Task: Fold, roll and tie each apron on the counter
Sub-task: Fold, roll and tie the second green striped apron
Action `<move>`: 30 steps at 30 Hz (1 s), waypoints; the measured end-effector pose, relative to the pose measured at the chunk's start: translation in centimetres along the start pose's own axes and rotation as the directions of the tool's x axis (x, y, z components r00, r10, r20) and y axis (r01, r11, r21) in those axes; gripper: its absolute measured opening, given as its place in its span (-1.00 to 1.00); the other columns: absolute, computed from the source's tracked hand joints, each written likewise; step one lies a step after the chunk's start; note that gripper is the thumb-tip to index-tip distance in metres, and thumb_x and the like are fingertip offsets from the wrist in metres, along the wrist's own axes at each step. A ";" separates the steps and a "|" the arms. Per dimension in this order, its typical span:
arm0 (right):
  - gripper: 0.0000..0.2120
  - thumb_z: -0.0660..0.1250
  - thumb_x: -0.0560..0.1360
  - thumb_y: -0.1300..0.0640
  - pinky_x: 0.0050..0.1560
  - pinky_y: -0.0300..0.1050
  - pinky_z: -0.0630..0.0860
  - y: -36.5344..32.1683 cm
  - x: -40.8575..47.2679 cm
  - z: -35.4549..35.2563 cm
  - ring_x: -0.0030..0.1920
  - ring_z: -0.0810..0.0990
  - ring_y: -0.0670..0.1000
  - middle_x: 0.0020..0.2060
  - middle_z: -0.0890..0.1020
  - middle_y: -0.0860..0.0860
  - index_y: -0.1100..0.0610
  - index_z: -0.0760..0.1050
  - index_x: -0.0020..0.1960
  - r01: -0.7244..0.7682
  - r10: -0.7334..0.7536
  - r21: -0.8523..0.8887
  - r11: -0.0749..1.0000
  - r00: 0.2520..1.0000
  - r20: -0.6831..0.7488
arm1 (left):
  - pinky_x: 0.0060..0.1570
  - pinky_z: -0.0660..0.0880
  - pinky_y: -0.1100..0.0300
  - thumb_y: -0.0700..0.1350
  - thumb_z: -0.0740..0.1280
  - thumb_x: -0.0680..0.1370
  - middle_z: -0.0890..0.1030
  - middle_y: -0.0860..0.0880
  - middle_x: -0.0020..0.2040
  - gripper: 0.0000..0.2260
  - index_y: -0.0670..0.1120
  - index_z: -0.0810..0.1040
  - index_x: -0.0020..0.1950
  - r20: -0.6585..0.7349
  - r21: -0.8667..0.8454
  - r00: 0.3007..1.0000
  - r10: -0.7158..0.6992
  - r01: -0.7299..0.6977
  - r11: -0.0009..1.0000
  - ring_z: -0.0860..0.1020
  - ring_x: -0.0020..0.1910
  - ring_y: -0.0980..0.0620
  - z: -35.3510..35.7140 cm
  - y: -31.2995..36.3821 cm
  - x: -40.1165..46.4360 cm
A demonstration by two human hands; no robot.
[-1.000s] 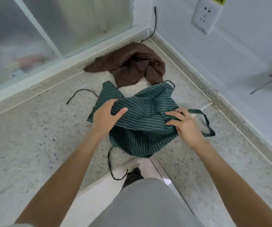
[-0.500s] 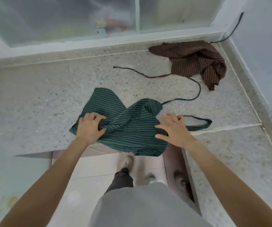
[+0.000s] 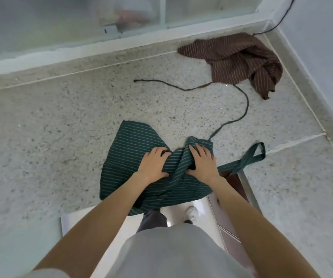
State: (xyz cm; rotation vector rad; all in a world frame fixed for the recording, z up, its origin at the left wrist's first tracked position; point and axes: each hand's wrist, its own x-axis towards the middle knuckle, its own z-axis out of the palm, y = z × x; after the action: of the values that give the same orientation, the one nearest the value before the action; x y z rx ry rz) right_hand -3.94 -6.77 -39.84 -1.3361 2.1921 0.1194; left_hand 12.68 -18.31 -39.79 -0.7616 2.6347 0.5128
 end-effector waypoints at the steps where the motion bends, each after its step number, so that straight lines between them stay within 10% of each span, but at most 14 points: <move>1: -0.12 0.36 0.44 -0.15 0.39 0.17 0.13 -0.2 -0.1 0.1 0.49 0.02 0.13 0.52 0.01 0.01 -0.01 -0.13 0.54 -0.005 0.005 -0.010 1.000 1.000 -0.009 | 0.33 0.24 -0.02 0.10 0.37 0.47 0.20 -0.03 0.45 -0.40 -0.02 0.25 0.44 -0.020 -0.002 1.000 0.014 -0.014 1.000 0.16 0.43 -0.05 0.0 -0.5 0.0; 7: -0.21 0.31 0.47 0.25 -0.08 0.07 0.52 -1.1 -1.5 0.7 0.01 0.54 0.21 0.30 0.37 0.17 0.00 -0.06 0.54 -0.014 0.036 0.159 0.987 0.991 -0.133 | -0.03 0.44 0.07 -0.11 0.21 0.60 0.56 -0.11 0.08 -0.81 -0.12 0.41 0.19 -0.156 -0.248 0.988 -0.010 -0.029 0.968 0.51 0.04 -0.07 -0.2 -2.2 -1.2; 13: -0.60 0.29 0.48 0.27 0.05 -0.08 0.43 -1.0 -3.8 0.9 0.09 0.53 0.20 0.09 0.60 0.18 0.13 0.44 0.31 0.169 -0.110 0.247 0.954 0.965 -0.236 | -0.01 0.50 -0.08 -0.09 0.13 0.63 0.60 -0.15 -0.01 -0.78 -0.07 0.29 0.28 -0.108 -0.692 0.979 -0.172 0.050 0.720 0.58 -0.11 -0.10 -1.6 -2.8 -5.4; 16: -0.77 0.28 0.51 0.24 0.02 -0.18 0.31 -0.9 -5.9 0.2 0.08 0.49 0.17 0.03 0.59 0.18 0.24 0.53 0.15 0.358 -0.306 0.240 0.903 0.925 -0.227 | 0.05 0.50 -0.02 0.15 0.26 0.53 0.59 -0.03 0.11 -0.56 0.01 0.28 0.34 -0.093 -0.672 0.987 -0.128 0.032 0.740 0.59 0.00 -0.02 -1.9 -2.5 -8.5; 19: -0.72 0.20 0.59 0.11 0.08 -0.10 0.44 -0.7 -8.9 0.0 0.06 0.56 0.10 0.08 0.60 0.11 0.19 0.44 0.25 0.349 -0.332 0.310 0.885 0.937 -0.109 | 0.03 0.47 0.10 0.34 0.39 0.32 0.55 0.08 0.18 -0.25 0.04 0.25 0.38 -0.101 -0.304 0.995 -0.021 -0.011 0.952 0.54 0.07 0.05 -1.3 -1.3 -12.5; 22: -0.74 0.19 0.59 0.04 0.05 0.01 0.48 -0.7 -11.8 0.2 0.00 0.58 0.06 0.04 0.62 0.09 0.14 0.40 0.22 0.374 -0.370 0.302 0.877 0.926 -0.074 | -0.03 0.45 0.10 0.24 0.33 0.45 0.56 0.02 0.19 -0.40 0.00 0.29 0.38 -0.071 0.015 0.997 -0.028 0.030 0.999 0.54 0.10 -0.03 0.4 0.1 -15.7; 27: -0.83 0.23 0.55 -0.08 -0.05 -0.14 0.52 -1.1 -17.4 0.0 -0.11 0.61 -0.11 -0.06 0.65 -0.08 -0.06 0.38 0.11 0.485 -0.478 0.295 0.823 0.872 -0.101 | -0.14 0.39 0.15 -0.20 0.32 0.51 0.61 -0.06 -0.06 -0.83 -0.15 0.53 0.10 -0.283 -0.411 0.947 -0.154 0.025 0.911 0.57 -0.06 -0.07 2.6 1.7 -21.5; 30: -0.74 0.25 0.51 -0.16 -0.09 -0.35 0.47 -1.4 -20.5 -0.6 -0.10 0.58 -0.25 -0.08 0.62 -0.18 -0.07 0.41 0.12 0.498 -0.488 0.328 0.803 0.865 -0.118 | -0.18 0.39 0.21 -0.28 0.28 0.52 0.57 0.16 -0.19 -0.83 -0.03 0.52 0.00 -0.303 -0.572 0.939 -0.166 -0.039 0.820 0.53 -0.24 0.29 2.6 2.5 -24.7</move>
State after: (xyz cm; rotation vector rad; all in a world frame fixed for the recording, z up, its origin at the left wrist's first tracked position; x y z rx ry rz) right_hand 4.05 8.54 -28.68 -1.6449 1.7032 -0.4707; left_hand 31.44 -4.40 -31.03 -1.2069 2.7610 1.2996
